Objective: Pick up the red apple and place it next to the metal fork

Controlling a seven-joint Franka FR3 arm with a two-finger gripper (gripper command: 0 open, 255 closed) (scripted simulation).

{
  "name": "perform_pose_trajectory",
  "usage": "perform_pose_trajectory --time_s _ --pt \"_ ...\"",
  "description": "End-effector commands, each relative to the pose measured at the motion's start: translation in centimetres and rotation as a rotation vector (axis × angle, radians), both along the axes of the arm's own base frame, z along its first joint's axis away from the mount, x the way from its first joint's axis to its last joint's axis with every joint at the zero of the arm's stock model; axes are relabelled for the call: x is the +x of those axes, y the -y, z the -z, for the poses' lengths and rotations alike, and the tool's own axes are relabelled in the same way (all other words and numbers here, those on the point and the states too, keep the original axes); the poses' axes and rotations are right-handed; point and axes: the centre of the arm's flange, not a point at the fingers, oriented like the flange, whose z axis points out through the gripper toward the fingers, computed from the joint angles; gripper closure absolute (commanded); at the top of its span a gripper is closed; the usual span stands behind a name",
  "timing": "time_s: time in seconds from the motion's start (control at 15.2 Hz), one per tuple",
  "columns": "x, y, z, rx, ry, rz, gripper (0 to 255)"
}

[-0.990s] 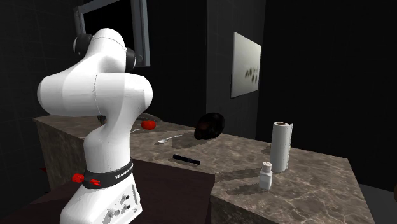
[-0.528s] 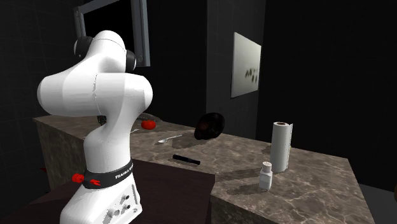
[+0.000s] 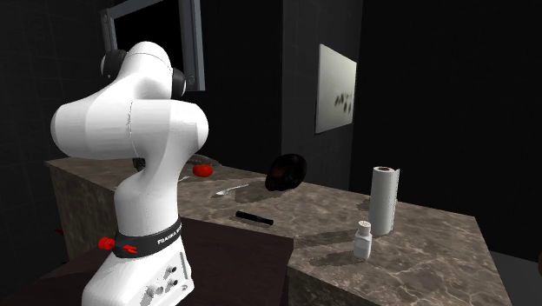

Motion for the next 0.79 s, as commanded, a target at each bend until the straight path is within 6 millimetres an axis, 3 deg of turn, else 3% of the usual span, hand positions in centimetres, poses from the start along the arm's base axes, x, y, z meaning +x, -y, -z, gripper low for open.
perform_pose_trajectory --time_s 0.0,0.26,0.73 --pt "0.0 0.0 0.0 0.0 0.0 0.0 0" --pt "0.0 -0.7 -5.0 0.0 0.0 0.0 0" --pt "0.0 -0.7 -5.0 0.0 0.0 0.0 0"
